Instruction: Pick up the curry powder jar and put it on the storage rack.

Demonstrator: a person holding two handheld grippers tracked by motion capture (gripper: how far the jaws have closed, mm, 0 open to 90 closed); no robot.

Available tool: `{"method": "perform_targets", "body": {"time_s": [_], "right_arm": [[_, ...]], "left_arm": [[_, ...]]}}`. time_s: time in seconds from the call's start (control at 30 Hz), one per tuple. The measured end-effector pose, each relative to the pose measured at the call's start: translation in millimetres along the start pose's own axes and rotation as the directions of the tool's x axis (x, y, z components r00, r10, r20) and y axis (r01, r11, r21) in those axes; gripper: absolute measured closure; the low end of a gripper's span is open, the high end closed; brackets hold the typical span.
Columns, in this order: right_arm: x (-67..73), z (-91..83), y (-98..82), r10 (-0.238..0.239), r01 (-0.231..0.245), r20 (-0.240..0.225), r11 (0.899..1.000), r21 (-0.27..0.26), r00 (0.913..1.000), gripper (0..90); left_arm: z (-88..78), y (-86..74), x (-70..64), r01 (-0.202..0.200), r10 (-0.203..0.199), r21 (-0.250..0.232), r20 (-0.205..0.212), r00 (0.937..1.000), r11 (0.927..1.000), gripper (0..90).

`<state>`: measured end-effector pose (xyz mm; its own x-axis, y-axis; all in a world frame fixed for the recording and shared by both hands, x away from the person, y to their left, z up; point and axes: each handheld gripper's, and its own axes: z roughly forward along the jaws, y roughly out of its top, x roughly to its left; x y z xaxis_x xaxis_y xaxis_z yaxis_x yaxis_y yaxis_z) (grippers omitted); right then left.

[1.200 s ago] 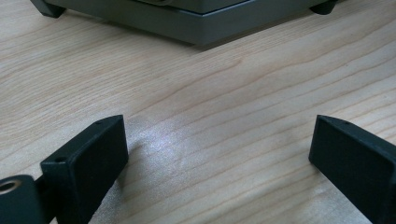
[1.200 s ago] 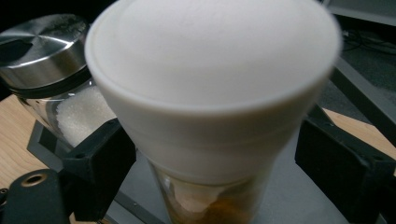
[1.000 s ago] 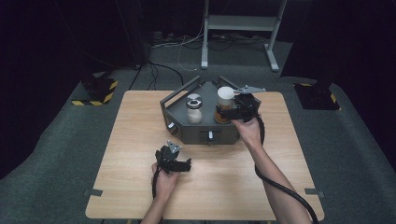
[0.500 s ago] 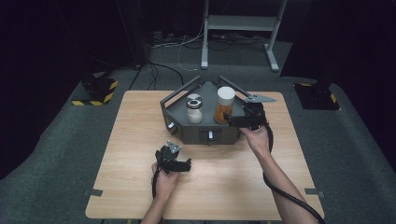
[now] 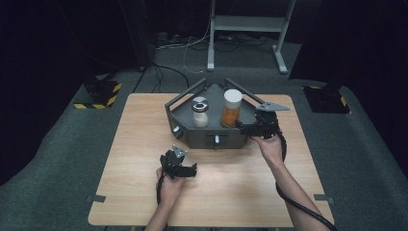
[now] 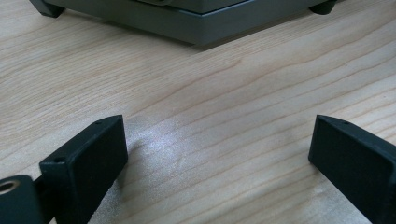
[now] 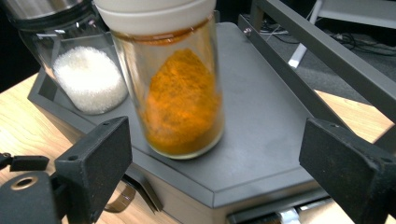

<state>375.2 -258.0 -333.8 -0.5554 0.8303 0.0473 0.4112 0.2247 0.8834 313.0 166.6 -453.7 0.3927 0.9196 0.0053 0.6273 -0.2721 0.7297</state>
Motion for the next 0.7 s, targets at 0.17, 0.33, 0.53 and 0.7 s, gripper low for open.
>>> {"method": "perform_targets", "body": {"time_s": [0.17, 0.33, 0.53, 0.7], "right_arm": [[-3.4, -6.2, -5.8, -0.001, 0.001, 0.001, 1.0, -0.004, 1.0, 9.1], [-4.0, -10.6, -10.3, -0.014, 0.014, 0.009, 1.0, -0.001, 0.9999, 9.1], [-9.0, -17.0, -19.3, -0.016, 0.016, 0.011, 1.0, 0.001, 0.9998, 9.5], [-12.6, -20.2, -26.3, -0.008, 0.008, 0.01, 1.0, 0.004, 0.9999, 9.6]], "left_arm": [[0.0, -0.1, 0.1, 0.0, 0.0, 0.0, 0.001, 1.0, 1.0, 4.5], [0.1, -0.1, 0.1, 0.0, 0.0, -0.001, 0.001, 1.0, 1.0, 4.5], [0.1, -0.1, 0.1, 0.0, 0.0, -0.001, 0.001, 1.0, 1.0, 4.5], [0.1, -0.1, 0.0, 0.001, -0.001, -0.001, 0.001, 1.0, 1.0, 4.5]]}}
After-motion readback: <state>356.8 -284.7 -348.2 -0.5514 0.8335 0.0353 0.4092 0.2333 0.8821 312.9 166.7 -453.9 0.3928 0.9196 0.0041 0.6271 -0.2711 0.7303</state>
